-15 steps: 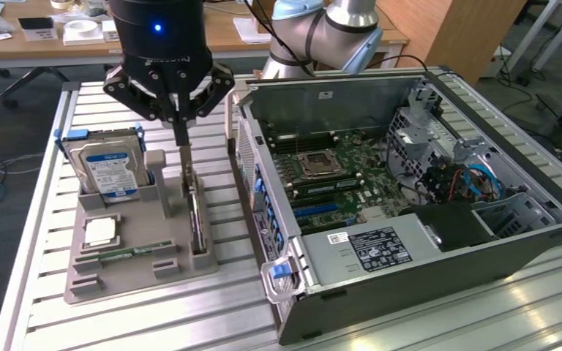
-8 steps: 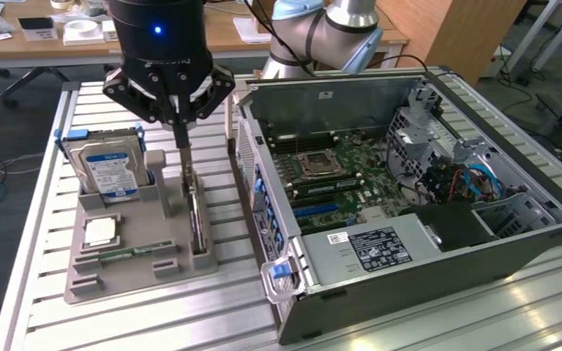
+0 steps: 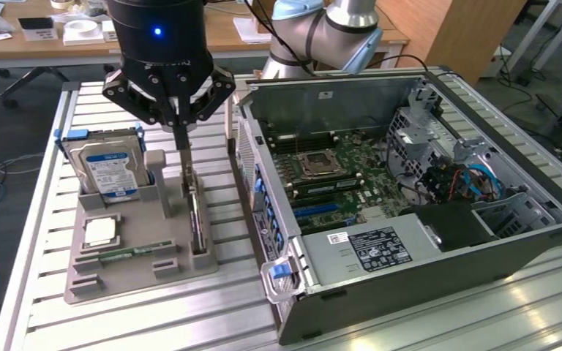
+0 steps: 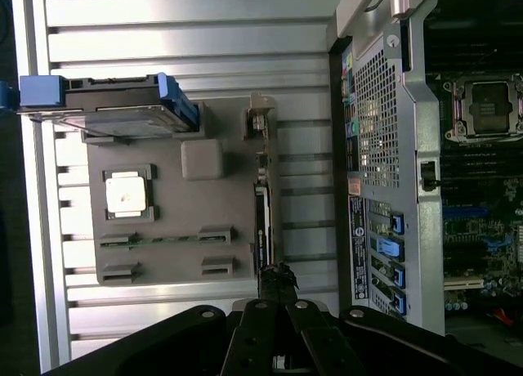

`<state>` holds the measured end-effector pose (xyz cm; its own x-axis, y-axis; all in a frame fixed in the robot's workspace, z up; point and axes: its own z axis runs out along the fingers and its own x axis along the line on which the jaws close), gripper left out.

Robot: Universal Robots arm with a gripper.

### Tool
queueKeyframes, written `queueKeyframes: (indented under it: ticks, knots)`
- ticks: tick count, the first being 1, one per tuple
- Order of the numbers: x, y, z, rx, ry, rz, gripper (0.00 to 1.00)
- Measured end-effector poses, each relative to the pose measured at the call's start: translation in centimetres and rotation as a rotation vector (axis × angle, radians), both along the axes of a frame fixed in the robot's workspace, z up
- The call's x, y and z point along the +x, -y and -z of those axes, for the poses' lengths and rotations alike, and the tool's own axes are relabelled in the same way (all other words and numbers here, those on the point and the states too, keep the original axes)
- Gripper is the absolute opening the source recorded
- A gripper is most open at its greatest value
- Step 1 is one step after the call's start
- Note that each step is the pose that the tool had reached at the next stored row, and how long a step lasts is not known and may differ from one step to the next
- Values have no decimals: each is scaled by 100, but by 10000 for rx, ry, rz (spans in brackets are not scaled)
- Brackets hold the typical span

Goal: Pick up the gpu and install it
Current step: 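Reach for the gpu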

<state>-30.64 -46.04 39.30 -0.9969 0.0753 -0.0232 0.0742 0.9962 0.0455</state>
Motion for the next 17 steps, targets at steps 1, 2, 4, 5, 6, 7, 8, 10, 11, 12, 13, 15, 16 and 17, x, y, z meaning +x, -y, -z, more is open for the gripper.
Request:
queueKeyframes:
  ticks: [1,2,4,5,6,7,8,10,11,12,13,15,16,17]
  knots:
    - [0,0,0,0,0,1,11]
    - [0,0,0,0,0,1,11]
    - [0,0,0,0,0,0,11]
    - [0,0,1,1,1,0,11]
    - [-1,3,2,1,1,0,11]
    - [0,8,3,1,1,-1,11]
    - [-1,14,5,0,0,-2,11]
    - [-4,26,11,1,0,0,11]
    - [-5,32,18,1,1,0,11]
    - [-7,38,27,2,2,0,11]
    - [-10,44,35,0,0,0,11]
    - [-15,54,57,1,0,1,11]
    - [-17,58,69,1,0,1,11]
    - [-18,61,81,1,0,0,11]
